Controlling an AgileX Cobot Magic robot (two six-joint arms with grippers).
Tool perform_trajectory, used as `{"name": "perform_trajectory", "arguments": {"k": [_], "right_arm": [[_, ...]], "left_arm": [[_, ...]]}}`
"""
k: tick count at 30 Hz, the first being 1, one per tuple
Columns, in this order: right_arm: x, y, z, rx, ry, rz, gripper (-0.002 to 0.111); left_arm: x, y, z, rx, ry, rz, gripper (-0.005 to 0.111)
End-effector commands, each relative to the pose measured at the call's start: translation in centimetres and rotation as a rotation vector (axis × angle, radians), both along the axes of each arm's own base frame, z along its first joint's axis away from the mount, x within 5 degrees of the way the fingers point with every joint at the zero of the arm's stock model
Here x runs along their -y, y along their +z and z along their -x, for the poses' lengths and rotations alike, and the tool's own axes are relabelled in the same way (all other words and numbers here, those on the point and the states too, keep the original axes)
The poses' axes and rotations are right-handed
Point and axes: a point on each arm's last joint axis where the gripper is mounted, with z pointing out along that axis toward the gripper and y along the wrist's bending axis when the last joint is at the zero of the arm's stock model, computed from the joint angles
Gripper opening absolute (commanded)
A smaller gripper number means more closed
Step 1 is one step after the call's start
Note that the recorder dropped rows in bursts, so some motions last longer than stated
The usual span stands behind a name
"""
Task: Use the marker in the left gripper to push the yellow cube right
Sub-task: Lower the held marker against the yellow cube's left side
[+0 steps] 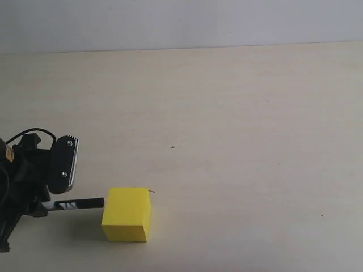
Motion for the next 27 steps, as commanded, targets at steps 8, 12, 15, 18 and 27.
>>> {"name": "perform_trajectory", "arguments": {"k": [8,12,15,18,27], "right_arm": [[0.0,-0.1,0.0,0.006,-0.005,0.003,0.0],[0.0,-0.1,0.0,0.006,-0.005,0.003,0.0],[0.0,-0.1,0.0,0.006,-0.005,0.003,0.0],[0.0,-0.1,0.0,0.006,-0.005,0.003,0.0],[0.0,-0.1,0.0,0.006,-0.005,0.003,0.0]], "left_arm": [[-1.0,0.0,0.4,-0.041,0.011,-0.121,0.0],[2.0,0.4,0.7,0.02,-0.049,-0.032,0.0],[4.2,1.1,1.1,0.031,-0.128,-0.024,0.0],[4.5,1.7,0.9,0.023,-0.099,-0.051,0.0],[2.1,1.9,1.1,-0.101,-0.035,-0.21,0.0]]}}
